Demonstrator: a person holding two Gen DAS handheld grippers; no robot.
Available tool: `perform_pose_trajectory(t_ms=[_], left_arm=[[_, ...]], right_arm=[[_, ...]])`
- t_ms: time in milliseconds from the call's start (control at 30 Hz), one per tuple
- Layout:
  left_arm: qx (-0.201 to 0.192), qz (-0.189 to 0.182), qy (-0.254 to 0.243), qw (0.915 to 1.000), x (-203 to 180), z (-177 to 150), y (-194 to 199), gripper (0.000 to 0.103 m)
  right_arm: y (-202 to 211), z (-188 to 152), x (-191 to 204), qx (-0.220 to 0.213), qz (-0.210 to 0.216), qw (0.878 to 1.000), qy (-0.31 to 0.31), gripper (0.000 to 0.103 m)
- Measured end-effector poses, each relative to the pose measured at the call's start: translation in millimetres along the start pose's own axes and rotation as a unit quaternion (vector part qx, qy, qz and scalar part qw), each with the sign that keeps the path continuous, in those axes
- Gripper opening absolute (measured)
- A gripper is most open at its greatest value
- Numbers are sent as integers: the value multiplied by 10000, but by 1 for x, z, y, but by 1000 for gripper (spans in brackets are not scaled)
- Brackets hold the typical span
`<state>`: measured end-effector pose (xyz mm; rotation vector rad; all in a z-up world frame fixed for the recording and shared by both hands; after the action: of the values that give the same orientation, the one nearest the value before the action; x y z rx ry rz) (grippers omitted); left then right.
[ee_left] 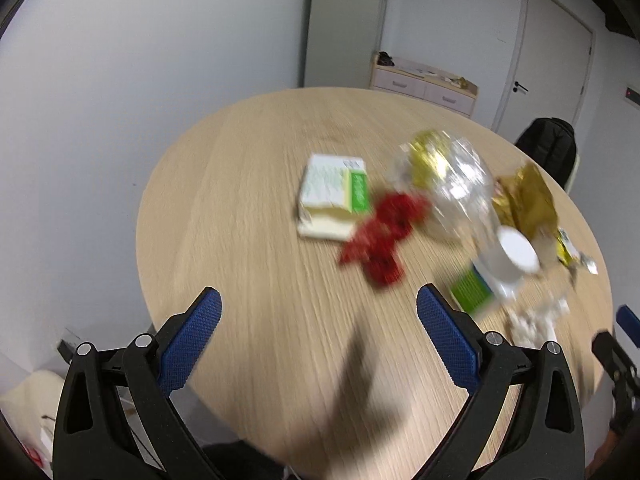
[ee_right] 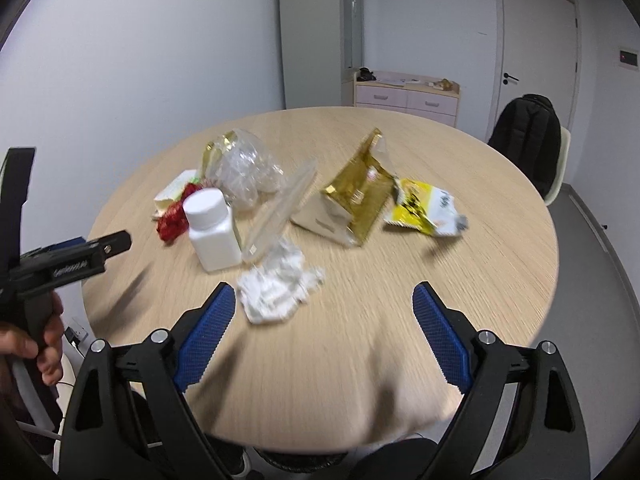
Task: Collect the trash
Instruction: 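Grasp the white tablet box with the left tool while the right tool grasps the white pill bottle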
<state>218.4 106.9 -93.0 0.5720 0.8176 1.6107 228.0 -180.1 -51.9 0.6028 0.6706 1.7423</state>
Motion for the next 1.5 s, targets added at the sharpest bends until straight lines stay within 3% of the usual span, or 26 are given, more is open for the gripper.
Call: perform_pose_trajectory(t_ms=[400, 667, 833, 1100, 1167, 1500], left_arm=[[328, -8, -122, 9994, 6, 77, -59, 96], [598, -81, -354, 9976, -6, 84, -95, 96], [709, -91, -442, 9965, -10, 86, -109, 94], [872, -205, -429, 9951, -13, 85, -116, 69], [900, -242, -472, 9945, -15, 85, -118, 60], [782, -183, -439, 9958, -11, 83, -109, 59]], right_arm=[[-32, 49, 56, 53, 258, 9992, 292, 84], [-56, 54, 72, 230, 346, 9985, 362, 74], [-67, 51, 78, 357, 432, 9977, 389, 62], [-70, 48, 85, 435, 543, 9965, 455, 36], [-71, 47, 85, 428, 539, 9966, 449, 36], [-69, 46, 81, 416, 522, 9970, 395, 36]])
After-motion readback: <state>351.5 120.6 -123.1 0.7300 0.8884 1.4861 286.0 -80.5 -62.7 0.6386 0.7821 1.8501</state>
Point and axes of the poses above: each gripper's, at about its wrist camera, not at the fingertips, and y roughly against the way its jaws point, x to its left, z to its top, the point moved 10 cm from there along -y, roughly the way its jaws point, and after that the axes turned 7 degrees about x, right-handed, at the moved point
